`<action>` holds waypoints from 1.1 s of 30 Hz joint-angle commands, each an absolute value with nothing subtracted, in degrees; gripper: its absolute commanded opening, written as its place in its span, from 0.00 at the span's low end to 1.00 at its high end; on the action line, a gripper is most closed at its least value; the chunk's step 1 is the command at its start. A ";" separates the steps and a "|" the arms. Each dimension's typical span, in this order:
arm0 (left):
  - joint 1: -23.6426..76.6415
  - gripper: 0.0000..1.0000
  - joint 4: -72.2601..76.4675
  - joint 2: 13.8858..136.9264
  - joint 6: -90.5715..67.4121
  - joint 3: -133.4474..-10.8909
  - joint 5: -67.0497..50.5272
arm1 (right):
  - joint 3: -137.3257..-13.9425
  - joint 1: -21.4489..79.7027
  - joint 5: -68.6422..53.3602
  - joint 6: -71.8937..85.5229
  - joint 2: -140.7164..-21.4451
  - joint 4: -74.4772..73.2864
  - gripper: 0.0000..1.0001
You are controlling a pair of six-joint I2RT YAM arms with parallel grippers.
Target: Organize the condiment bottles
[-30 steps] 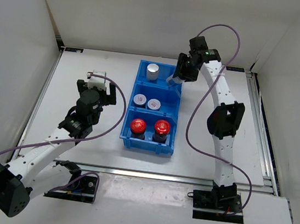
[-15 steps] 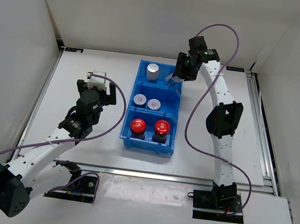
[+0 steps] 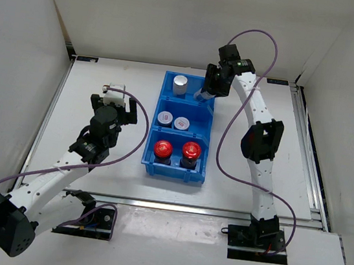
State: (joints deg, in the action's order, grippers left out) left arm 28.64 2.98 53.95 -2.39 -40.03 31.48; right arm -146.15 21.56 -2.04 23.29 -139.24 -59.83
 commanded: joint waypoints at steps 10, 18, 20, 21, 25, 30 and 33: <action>28.92 1.00 3.52 53.17 -1.85 -42.01 31.73 | -149.68 22.58 -0.97 21.97 -137.72 -55.20 0.69; 28.92 1.00 3.52 53.17 -1.85 -42.01 31.73 | -149.68 22.59 -0.97 21.97 -137.72 -53.53 0.75; 28.92 1.00 3.52 53.17 -1.85 -42.01 31.73 | -149.68 22.59 -0.97 21.97 -137.72 -53.53 0.77; 28.92 1.00 3.52 53.17 -1.85 -42.01 31.73 | -149.68 22.59 -0.97 21.97 -137.20 -53.00 0.78; 28.92 1.00 3.52 53.17 -1.85 -42.01 31.73 | -148.62 22.59 1.40 21.45 -135.01 -53.00 0.88; 28.92 1.00 3.52 52.65 -1.32 -42.01 32.26 | -140.91 23.11 7.29 21.45 -126.40 -53.00 1.00; 28.92 1.00 3.52 52.65 -1.32 -42.01 32.87 | -133.61 23.81 12.73 20.31 -119.20 -53.00 1.00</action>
State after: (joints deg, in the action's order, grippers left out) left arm 28.64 3.05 53.89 -1.69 -40.05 31.68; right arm -136.59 22.79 6.04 21.78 -129.60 -54.33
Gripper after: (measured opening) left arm 0.998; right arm 0.998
